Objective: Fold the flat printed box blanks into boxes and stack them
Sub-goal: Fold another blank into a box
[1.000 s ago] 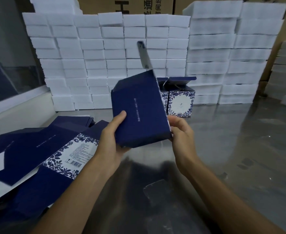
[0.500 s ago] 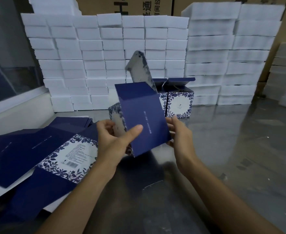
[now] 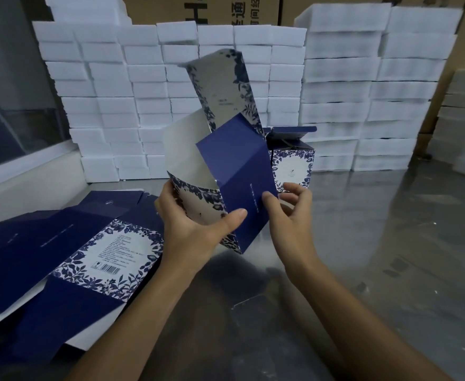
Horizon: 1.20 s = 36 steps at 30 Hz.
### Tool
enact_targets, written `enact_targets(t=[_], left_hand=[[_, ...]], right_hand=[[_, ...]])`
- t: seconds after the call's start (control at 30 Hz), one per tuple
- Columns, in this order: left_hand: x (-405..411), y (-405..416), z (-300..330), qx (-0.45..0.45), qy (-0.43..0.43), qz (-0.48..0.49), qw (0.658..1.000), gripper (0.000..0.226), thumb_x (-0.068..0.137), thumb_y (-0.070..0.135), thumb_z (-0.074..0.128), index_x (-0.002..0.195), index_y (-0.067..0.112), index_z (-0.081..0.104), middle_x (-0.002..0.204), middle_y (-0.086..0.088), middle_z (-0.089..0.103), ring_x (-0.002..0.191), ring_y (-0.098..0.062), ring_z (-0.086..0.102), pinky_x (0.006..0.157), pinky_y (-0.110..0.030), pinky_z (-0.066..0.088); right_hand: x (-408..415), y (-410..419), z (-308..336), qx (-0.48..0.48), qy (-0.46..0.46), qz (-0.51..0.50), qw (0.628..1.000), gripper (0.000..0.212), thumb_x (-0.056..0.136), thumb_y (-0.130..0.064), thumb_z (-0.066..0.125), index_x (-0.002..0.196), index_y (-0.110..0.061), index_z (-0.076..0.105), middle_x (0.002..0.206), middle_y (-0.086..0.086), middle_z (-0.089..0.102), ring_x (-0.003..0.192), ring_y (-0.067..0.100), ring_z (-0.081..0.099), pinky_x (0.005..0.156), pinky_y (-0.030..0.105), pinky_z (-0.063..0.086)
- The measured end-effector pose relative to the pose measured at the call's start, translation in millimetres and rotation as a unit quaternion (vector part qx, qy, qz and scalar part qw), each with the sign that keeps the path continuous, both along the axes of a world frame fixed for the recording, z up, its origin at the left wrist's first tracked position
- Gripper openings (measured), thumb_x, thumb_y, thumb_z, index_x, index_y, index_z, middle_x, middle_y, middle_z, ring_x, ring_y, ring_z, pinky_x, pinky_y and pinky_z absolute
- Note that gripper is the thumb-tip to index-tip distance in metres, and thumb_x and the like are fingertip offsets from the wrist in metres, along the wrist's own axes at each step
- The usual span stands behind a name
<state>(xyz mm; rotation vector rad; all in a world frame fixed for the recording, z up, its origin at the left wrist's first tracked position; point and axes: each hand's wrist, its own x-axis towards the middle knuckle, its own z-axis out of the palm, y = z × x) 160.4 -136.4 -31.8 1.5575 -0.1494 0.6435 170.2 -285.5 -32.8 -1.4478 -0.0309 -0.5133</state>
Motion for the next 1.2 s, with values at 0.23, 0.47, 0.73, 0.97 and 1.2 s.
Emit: enact_targets(t=[0.23, 0.47, 0.73, 0.97, 1.2], left_hand=[[0, 4, -5, 0.175, -0.102, 0.141, 0.969, 0.131, 0.043, 0.053, 0.089, 0.148, 0.012, 0.021, 0.145, -0.005, 0.026, 0.134, -0.011, 0.031, 0.11, -0.023, 0.034], [3, 9, -14, 0.241, -0.132, 0.183, 0.944, 0.13, 0.047, 0.057, 0.09, 0.146, 0.011, 0.021, 0.142, -0.004, 0.032, 0.133, -0.018, 0.031, 0.106, -0.054, 0.039], [0, 12, -15, 0.295, -0.156, 0.174, 0.926, 0.125, 0.05, 0.045, 0.091, 0.147, 0.013, 0.019, 0.144, -0.002, 0.03, 0.136, -0.022, 0.031, 0.103, -0.06, 0.038], [3, 16, -23, 0.334, -0.087, 0.17, 0.923, 0.139, 0.047, 0.059, 0.086, 0.153, 0.016, 0.008, 0.153, -0.009, 0.026, 0.139, -0.03, 0.029, 0.108, -0.053, 0.03], [6, 10, -29, 0.306, -0.053, 0.148, 0.939, 0.145, 0.047, 0.056, 0.09, 0.154, 0.025, -0.003, 0.154, -0.004, 0.02, 0.141, -0.021, 0.019, 0.112, -0.059, 0.028]], right_hand=[[-3, 2, 3, -0.042, 0.016, 0.028, 0.999, 0.032, 0.096, -0.039, 0.063, 0.09, -0.009, 0.061, 0.09, 0.015, 0.068, 0.079, 0.022, 0.064, 0.077, 0.036, 0.054], [-16, 16, 0, -0.152, -0.052, 0.102, 0.982, 0.049, 0.096, -0.049, 0.052, 0.074, -0.006, 0.059, 0.07, 0.011, 0.066, 0.067, 0.025, 0.065, 0.065, 0.039, 0.051], [-15, 16, 4, 0.01, 0.071, 0.183, 0.98, 0.051, 0.099, -0.036, 0.059, 0.052, -0.017, 0.05, 0.053, 0.0, 0.051, 0.047, 0.011, 0.041, 0.05, 0.022, 0.035], [-11, 13, 4, -0.015, 0.096, 0.19, 0.977, 0.064, 0.102, -0.032, 0.056, 0.039, -0.022, 0.048, 0.047, -0.002, 0.044, 0.042, 0.011, 0.037, 0.046, 0.02, 0.035], [-13, 11, 7, -0.06, 0.057, 0.17, 0.982, 0.053, 0.1, -0.011, 0.049, 0.048, -0.016, 0.038, 0.046, -0.001, 0.035, 0.046, 0.014, 0.028, 0.049, 0.025, 0.028]])
